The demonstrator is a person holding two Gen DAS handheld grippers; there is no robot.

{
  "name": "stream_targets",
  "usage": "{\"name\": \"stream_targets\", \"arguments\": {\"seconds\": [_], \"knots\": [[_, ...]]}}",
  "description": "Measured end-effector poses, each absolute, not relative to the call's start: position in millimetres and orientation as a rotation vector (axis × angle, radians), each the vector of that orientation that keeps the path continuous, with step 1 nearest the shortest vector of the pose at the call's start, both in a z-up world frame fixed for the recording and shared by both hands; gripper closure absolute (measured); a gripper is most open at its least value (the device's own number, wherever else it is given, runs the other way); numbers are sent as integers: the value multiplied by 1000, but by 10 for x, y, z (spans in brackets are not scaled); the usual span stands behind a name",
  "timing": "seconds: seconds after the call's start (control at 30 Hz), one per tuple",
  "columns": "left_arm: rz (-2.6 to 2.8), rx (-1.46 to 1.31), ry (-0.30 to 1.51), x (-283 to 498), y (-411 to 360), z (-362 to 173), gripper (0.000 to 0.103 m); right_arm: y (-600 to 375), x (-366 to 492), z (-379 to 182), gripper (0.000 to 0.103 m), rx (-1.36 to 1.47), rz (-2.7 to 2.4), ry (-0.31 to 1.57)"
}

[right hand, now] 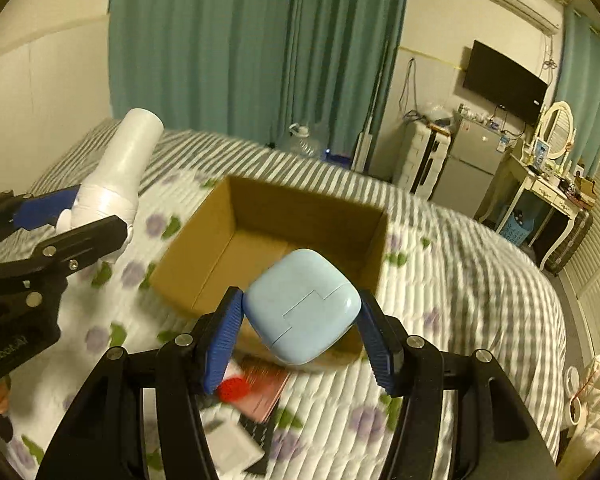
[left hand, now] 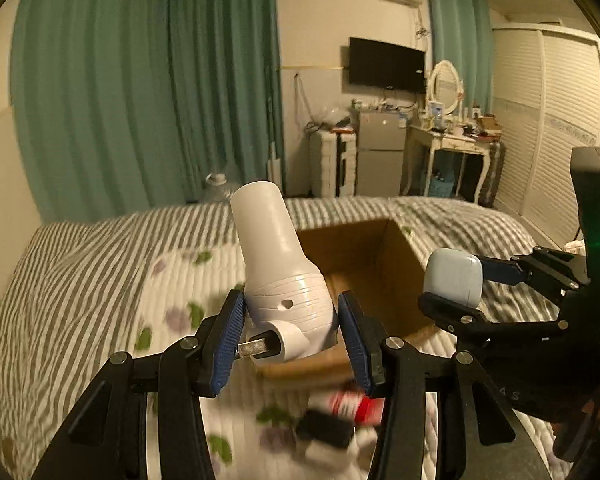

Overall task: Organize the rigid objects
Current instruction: 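Carry the white device and blue case into the cardboard box, opening both grippers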

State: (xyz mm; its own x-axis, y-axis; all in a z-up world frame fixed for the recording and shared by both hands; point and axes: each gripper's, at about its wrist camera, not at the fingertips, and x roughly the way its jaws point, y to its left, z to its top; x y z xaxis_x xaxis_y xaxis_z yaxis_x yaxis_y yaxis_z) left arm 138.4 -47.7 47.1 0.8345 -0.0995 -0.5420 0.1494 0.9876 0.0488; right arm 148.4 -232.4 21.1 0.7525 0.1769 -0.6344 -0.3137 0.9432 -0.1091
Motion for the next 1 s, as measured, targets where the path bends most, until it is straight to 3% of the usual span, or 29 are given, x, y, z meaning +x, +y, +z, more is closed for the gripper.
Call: {"name": "stream_targets", "arguments": {"seconds": [0.33,0.6,0.67,0.73,1.0], "knots": [[-142,122,645,2321,-636,-71,54,-2436,2305,-26,46,-178,265,697],[-167,123,718,2591,-741,-526,53,-2479,2523,-362,46,-164,284,729],[-163,125,721,2589,-733,-538,47,-2520,2537,-360,46,-147,291,726],[-156,125,719,2566,-711,-503,26,-2557,2549,-334,46,-131,290,723],[-122,71,669,2346,-422,-104,25,-2450,2581,-343,46,-154,292,752]]}}
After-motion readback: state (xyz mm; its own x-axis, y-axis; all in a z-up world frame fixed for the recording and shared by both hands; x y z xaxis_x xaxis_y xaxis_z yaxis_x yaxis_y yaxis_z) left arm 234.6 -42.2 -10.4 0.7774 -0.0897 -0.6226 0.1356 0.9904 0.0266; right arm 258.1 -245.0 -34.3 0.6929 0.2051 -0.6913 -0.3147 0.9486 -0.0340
